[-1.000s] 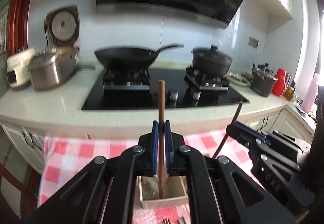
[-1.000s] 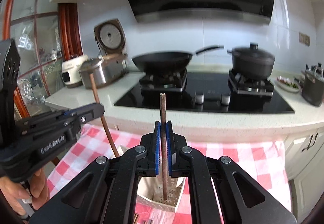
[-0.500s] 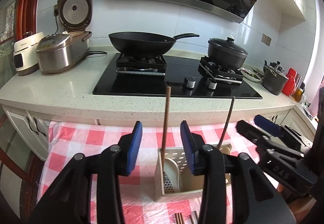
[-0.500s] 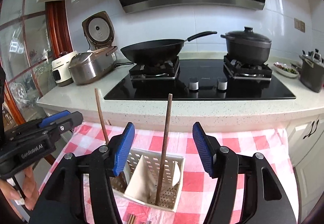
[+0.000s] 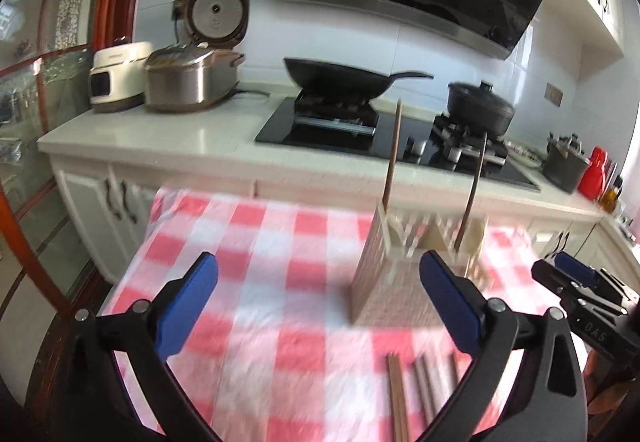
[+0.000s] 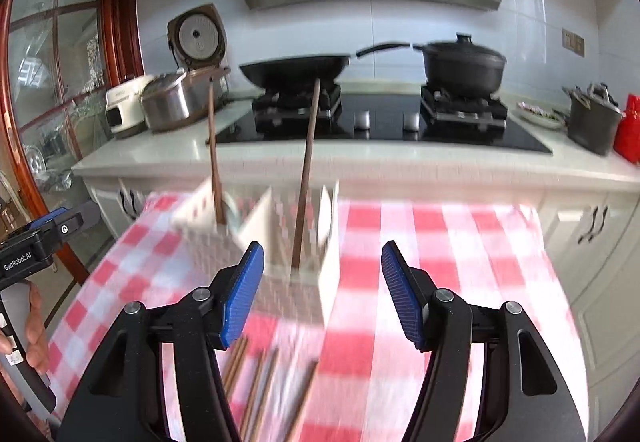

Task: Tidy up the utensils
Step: 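Withdraw the right tool and move it down to another wooden chopstick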

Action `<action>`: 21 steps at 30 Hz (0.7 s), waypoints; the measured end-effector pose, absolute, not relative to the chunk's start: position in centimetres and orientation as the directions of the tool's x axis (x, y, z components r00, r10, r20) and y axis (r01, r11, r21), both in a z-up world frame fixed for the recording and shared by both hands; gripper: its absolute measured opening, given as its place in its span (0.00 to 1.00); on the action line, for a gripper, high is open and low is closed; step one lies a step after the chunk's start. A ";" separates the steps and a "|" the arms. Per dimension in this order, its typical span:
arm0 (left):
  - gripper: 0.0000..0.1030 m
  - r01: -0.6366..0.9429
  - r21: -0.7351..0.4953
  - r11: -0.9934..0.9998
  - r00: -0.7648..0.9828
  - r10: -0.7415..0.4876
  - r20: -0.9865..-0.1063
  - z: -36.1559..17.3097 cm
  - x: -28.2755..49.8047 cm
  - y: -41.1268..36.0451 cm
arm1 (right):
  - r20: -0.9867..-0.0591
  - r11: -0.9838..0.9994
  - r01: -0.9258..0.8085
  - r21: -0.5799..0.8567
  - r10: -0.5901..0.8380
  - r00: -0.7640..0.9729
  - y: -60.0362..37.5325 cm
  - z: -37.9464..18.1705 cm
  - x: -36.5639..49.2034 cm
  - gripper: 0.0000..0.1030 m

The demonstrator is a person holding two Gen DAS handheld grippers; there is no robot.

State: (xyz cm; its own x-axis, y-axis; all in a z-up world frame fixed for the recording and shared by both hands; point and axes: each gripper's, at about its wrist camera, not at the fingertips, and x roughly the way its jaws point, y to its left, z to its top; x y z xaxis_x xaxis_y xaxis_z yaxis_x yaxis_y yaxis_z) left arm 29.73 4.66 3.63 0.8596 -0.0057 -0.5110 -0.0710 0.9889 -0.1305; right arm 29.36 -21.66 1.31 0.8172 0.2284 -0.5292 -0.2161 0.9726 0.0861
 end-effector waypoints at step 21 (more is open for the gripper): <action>0.95 -0.028 -0.103 0.994 0.756 -0.046 -0.653 -9.7 20.2 1.7 | -0.747 0.983 -0.160 0.089 0.173 0.642 -19.8 -11.5 24.7 0.50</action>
